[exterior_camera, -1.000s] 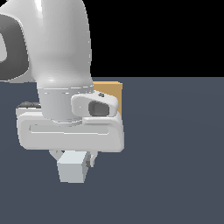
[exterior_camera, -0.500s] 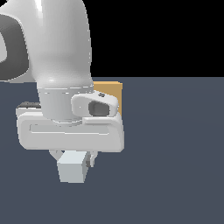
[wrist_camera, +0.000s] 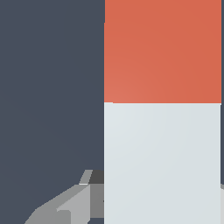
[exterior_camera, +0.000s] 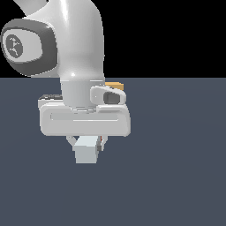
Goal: Insert the peg into the horizontal hole in a box.
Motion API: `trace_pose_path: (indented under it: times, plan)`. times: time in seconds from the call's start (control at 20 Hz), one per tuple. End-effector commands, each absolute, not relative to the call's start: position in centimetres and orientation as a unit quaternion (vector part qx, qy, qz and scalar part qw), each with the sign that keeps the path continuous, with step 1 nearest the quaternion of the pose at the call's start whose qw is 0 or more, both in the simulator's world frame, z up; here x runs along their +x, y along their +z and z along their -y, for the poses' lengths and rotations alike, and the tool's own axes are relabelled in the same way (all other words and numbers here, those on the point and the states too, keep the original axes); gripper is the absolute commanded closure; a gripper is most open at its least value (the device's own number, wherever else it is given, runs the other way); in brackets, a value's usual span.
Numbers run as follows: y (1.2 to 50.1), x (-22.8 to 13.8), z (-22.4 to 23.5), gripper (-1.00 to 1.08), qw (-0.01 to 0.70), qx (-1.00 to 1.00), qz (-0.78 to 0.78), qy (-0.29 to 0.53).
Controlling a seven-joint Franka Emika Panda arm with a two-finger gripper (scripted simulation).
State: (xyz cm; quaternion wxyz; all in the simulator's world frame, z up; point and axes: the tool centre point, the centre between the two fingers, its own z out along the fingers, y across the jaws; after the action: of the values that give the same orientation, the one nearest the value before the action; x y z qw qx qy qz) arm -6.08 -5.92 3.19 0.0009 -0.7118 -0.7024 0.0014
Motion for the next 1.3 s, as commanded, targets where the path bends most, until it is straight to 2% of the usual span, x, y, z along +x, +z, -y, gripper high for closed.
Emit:
trace_pose_path:
  times: [0.0, 0.25, 0.5, 1.25]
  plan:
    - [3.9, -5.2, 3.4, 1.08, 0.0, -0.704, 0.71, 0.0]
    - [4.9, -3.6, -1.6, 1.08, 0.0, -0.689, 0.725, 0.0]
    - [5.5, -2.7, -4.4, 1.08, 0.0, -0.681, 0.733, 0.0]
    - [5.6, -2.4, -4.9, 1.08, 0.0, -0.678, 0.735, 0.0]
